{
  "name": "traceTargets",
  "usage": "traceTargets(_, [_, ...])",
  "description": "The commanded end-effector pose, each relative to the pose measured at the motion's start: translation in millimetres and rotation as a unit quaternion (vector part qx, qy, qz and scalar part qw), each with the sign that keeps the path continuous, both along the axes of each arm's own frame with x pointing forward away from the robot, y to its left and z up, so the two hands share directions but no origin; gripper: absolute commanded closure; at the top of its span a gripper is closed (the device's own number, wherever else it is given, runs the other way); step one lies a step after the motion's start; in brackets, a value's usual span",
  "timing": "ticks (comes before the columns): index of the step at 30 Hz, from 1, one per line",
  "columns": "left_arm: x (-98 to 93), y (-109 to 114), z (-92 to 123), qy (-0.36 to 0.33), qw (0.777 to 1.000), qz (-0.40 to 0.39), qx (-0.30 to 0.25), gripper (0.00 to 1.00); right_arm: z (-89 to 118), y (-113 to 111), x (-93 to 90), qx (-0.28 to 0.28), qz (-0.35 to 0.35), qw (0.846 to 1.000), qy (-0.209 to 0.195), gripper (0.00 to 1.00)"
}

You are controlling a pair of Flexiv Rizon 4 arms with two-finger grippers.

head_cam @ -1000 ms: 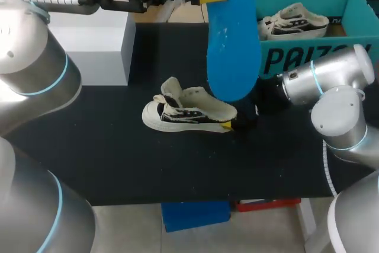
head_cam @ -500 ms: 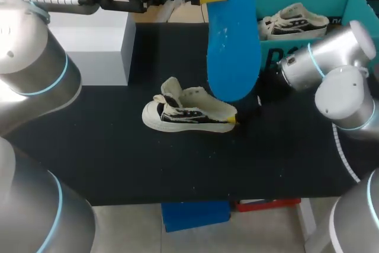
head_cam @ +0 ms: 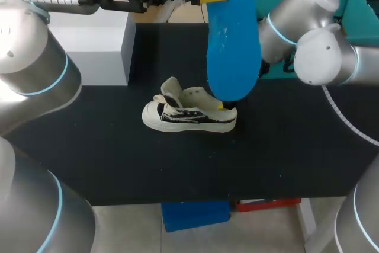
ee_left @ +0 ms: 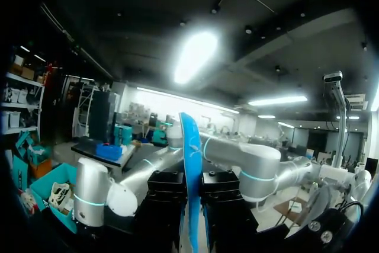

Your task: Take the shoe out of the shoebox, open the shoe tongue, remove and reinsert the insole, then place the shoe into the shoebox

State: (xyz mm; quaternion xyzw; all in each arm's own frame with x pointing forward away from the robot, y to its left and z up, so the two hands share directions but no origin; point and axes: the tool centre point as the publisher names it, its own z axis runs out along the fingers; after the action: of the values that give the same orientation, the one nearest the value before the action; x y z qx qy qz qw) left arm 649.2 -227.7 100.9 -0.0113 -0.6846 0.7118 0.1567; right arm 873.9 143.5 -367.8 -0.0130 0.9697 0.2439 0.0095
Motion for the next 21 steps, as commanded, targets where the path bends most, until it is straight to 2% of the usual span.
traceTargets(1, [0.0, -2, 0, 0.0, 1.0, 0.001, -0.001, 1.0, 1, 21, 5.4, -0.261, -0.007, 0.965, -0.008, 0.14])
traceTargets(2, [0.0, -2, 0, 0.0, 1.0, 0.001, -0.001, 1.0, 0, 25, 6.0, -0.262, -0.007, 0.965, -0.008, 0.13])
traceTargets(4, [0.0, -2, 0, 0.0, 1.0, 0.001, -0.001, 1.0, -3, 30, 7.5, -0.265, -0.005, 0.964, -0.007, 0.33])
traceTargets(14, [0.0, -2, 0, 0.0, 1.0, 0.001, -0.001, 1.0, -19, 49, 11.6, -0.269, 0.003, 0.963, 0.001, 0.36])
traceTargets(15, [0.0, -2, 0, 0.0, 1.0, 0.001, -0.001, 1.0, -21, 49, 12.1, -0.269, 0.003, 0.963, 0.002, 0.38])
traceTargets(17, [0.0, -2, 0, 0.0, 1.0, 0.001, -0.001, 1.0, -24, 49, 12.4, -0.27, 0.003, 0.963, 0.004, 0.5])
traceTargets(21, [0.0, -2, 0, 0.0, 1.0, 0.001, -0.001, 1.0, -29, 48, 12.7, -0.273, 0.001, 0.962, 0.008, 0.56])
